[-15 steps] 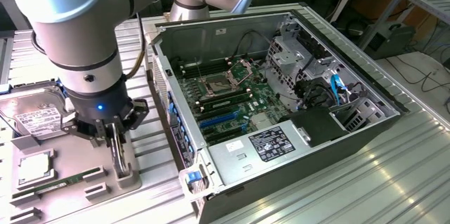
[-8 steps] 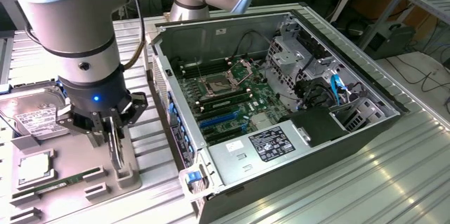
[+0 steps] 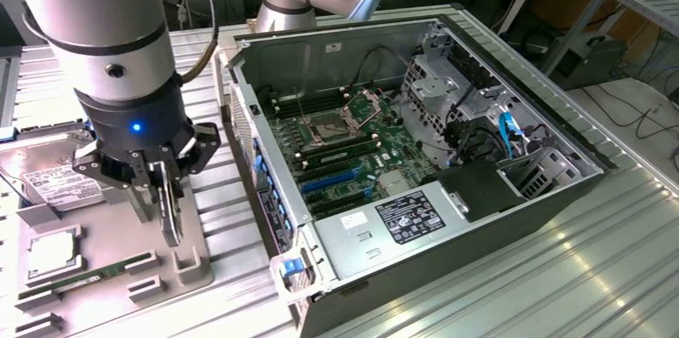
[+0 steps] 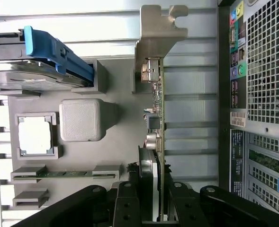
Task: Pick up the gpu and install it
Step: 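Pick up the gpu and move the gpu toward the slot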
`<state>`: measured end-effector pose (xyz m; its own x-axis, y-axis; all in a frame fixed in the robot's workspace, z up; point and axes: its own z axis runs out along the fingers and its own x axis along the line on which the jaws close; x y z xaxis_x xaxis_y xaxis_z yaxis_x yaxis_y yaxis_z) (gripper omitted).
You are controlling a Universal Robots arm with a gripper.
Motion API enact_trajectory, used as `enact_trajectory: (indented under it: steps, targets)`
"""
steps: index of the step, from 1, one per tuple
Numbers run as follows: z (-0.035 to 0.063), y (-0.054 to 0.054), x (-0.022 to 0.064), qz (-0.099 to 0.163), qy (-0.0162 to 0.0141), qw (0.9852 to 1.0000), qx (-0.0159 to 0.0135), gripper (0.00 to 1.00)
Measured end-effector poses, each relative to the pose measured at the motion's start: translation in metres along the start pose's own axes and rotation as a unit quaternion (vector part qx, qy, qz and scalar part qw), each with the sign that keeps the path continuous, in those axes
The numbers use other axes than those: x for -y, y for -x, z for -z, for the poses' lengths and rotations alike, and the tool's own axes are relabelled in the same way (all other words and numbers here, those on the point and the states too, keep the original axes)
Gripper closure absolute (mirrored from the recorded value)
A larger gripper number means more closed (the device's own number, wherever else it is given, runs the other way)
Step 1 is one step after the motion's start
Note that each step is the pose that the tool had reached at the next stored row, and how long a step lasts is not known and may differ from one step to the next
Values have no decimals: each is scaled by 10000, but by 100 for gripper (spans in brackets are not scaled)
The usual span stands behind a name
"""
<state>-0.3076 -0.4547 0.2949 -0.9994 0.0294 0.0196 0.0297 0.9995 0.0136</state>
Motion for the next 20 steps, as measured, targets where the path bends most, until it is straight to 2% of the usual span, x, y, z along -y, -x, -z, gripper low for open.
enact_trajectory:
  steps: [9,20]
  targets:
    - [284,-6,-4,0,0,10000,0,72]
    - [523,-10,-7,0,0,10000,0,72]
